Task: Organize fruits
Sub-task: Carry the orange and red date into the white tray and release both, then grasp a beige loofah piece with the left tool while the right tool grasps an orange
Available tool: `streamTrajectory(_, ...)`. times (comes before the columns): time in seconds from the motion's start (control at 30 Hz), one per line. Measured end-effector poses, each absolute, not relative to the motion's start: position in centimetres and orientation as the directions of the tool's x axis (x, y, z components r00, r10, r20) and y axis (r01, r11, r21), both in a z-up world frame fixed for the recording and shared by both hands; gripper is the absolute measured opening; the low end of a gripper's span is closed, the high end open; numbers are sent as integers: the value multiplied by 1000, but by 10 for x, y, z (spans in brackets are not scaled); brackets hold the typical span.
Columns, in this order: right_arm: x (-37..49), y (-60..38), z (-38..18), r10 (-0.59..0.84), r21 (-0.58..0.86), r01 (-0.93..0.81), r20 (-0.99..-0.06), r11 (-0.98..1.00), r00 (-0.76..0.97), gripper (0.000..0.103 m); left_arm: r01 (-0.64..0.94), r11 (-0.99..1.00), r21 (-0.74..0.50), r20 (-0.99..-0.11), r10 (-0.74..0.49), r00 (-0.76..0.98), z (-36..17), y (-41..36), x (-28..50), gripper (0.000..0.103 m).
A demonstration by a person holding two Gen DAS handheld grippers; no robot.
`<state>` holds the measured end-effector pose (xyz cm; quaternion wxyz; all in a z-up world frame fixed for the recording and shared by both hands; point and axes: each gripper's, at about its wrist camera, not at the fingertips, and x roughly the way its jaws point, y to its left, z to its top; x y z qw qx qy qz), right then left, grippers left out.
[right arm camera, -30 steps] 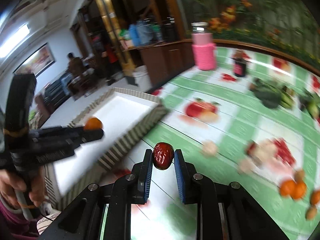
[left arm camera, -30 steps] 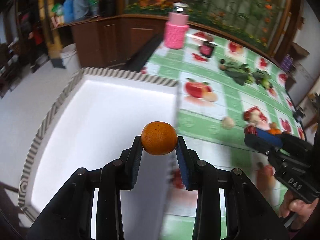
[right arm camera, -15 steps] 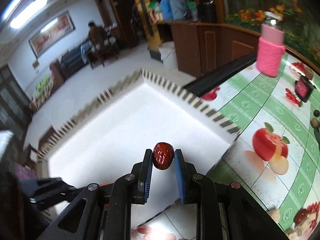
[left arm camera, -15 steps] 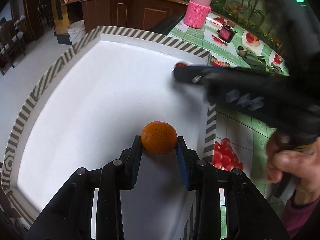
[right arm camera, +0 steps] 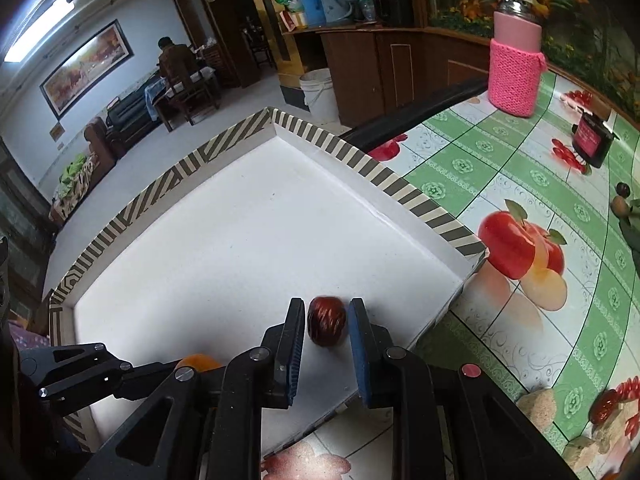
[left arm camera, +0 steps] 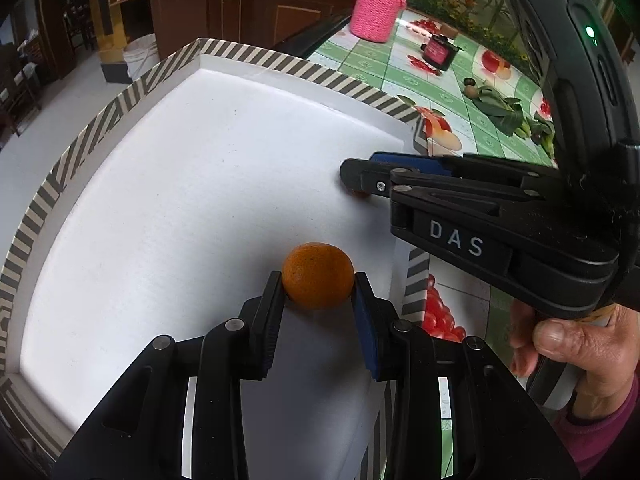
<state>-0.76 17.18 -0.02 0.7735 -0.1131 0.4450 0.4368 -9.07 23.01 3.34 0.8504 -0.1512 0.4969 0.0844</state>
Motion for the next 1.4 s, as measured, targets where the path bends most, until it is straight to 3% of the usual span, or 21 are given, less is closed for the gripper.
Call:
streamTrajectory(0.17, -11, 165, 9, 630, 264, -772, -746, 578, 216, 33, -292, 942, -168, -853, 10, 522, 39, 234, -92, 37)
streamTrajectory(0.33, -17, 154, 19, 643, 279, -758, -730, 589, 231, 33, -301, 938, -172, -832, 25, 554, 43, 238, -96, 59)
streamTrajectory(0.73, -37, 96, 43, 683, 319, -709, -662, 630, 309, 33, -324, 931, -170, -792, 66, 607, 57, 241, -105, 59)
streamTrajectory(1.4, -55, -61, 17, 477, 249, -447, -705, 859, 525, 33, -162, 975, -155, -738, -6, 675, 79, 156, -91, 59)
